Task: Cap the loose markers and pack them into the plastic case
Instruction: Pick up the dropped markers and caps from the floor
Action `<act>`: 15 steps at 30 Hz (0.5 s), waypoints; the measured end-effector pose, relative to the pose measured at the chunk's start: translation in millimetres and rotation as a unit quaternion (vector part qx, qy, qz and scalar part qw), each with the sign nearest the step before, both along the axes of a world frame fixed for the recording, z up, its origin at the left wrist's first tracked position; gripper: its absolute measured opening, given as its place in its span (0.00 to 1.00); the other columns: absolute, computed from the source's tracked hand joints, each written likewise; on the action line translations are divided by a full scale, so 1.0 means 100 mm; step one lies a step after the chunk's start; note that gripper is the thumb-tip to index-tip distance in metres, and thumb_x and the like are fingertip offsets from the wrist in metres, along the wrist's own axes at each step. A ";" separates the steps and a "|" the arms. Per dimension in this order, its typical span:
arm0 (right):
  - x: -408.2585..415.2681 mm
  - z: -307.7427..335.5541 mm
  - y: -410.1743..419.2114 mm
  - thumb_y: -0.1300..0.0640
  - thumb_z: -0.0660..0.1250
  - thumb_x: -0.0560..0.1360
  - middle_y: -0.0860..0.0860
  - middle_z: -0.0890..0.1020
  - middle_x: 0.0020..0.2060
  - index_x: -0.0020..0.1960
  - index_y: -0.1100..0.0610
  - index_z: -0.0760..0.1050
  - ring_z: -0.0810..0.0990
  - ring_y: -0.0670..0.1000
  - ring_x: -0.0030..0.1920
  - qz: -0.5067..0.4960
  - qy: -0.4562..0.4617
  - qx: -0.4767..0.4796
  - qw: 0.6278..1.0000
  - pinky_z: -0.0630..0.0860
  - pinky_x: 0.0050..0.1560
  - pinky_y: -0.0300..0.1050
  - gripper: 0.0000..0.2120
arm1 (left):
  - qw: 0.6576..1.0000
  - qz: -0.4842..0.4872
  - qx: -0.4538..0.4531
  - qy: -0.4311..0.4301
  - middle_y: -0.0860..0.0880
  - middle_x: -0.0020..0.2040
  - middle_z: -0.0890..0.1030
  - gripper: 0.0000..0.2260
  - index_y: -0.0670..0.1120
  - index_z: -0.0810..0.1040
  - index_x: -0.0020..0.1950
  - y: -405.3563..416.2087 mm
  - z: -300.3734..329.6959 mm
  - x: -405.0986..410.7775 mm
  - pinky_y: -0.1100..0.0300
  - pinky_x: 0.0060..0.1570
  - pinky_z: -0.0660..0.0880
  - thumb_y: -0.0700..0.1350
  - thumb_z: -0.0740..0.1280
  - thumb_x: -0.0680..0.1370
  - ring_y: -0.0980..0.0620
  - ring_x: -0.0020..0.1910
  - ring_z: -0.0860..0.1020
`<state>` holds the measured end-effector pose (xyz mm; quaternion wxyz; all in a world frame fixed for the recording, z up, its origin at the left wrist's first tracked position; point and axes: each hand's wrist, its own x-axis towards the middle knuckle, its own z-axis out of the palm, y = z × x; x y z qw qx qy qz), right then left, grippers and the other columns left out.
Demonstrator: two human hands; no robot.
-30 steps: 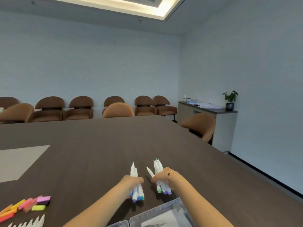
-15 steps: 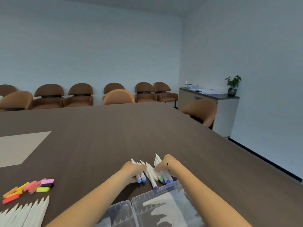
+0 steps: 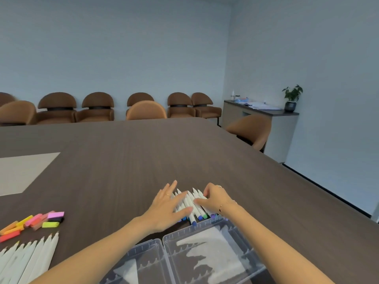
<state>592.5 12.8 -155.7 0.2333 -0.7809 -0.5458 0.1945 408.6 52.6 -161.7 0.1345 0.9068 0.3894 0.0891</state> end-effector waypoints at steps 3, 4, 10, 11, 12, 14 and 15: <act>0.02 -0.06 0.04 0.43 0.67 0.73 0.52 0.71 0.44 0.44 0.52 0.63 0.67 0.45 0.32 -0.014 -0.009 0.002 1.000 0.61 0.31 0.36 0.17 | 1.000 -0.017 -0.020 0.017 0.52 0.77 0.37 0.33 0.61 0.51 0.76 0.04 -0.06 0.04 0.50 0.73 0.39 0.70 0.46 0.72 0.48 0.76 0.36; 0.01 -0.07 0.07 0.43 0.67 0.73 0.52 0.70 0.45 0.46 0.53 0.63 0.67 0.44 0.32 -0.027 0.003 0.010 1.000 0.61 0.30 0.36 0.17 | 1.000 -0.014 -0.016 0.017 0.52 0.77 0.37 0.30 0.61 0.51 0.76 0.06 -0.08 0.06 0.50 0.73 0.39 0.67 0.48 0.76 0.48 0.76 0.36; 0.00 -0.09 0.17 0.49 0.66 0.75 0.55 0.73 0.47 0.43 0.54 0.66 0.69 0.46 0.33 -0.083 0.072 0.085 0.990 0.69 0.36 0.37 0.12 | 0.998 -0.003 -0.001 0.055 0.52 0.77 0.38 0.30 0.53 0.47 0.78 0.15 -0.12 0.09 0.55 0.73 0.38 0.63 0.44 0.78 0.50 0.76 0.36; 0.05 -0.02 0.14 0.49 0.65 0.76 0.55 0.73 0.43 0.39 0.54 0.65 0.69 0.47 0.33 -0.069 0.054 0.080 0.993 0.70 0.38 0.38 0.13 | 0.999 -0.007 0.000 0.051 0.53 0.77 0.38 0.32 0.52 0.46 0.78 0.17 -0.12 0.09 0.56 0.72 0.38 0.64 0.41 0.76 0.52 0.76 0.37; 0.11 0.07 0.11 0.49 0.64 0.76 0.54 0.72 0.38 0.35 0.54 0.65 0.69 0.48 0.33 -0.041 0.024 0.054 0.997 0.70 0.38 0.38 0.15 | 0.999 -0.020 0.002 0.046 0.55 0.77 0.38 0.35 0.52 0.44 0.78 0.19 -0.12 0.07 0.58 0.71 0.37 0.66 0.38 0.73 0.53 0.76 0.37; 0.25 0.26 0.02 0.46 0.62 0.76 0.52 0.69 0.31 0.33 0.55 0.65 0.67 0.47 0.32 0.024 -0.030 -0.047 0.998 0.67 0.35 0.37 0.18 | 0.997 -0.062 0.004 0.045 0.58 0.76 0.38 0.39 0.54 0.43 0.77 0.21 -0.11 0.06 0.61 0.69 0.35 0.69 0.34 0.68 0.56 0.75 0.37; 0.31 0.32 -0.02 0.44 0.62 0.76 0.52 0.67 0.31 0.34 0.56 0.67 0.66 0.47 0.32 0.051 -0.044 -0.103 0.992 0.66 0.35 0.38 0.19 | 0.995 -0.084 0.004 0.052 0.60 0.75 0.37 0.39 0.55 0.43 0.77 0.22 -0.11 0.06 0.62 0.69 0.34 0.69 0.34 0.68 0.58 0.75 0.37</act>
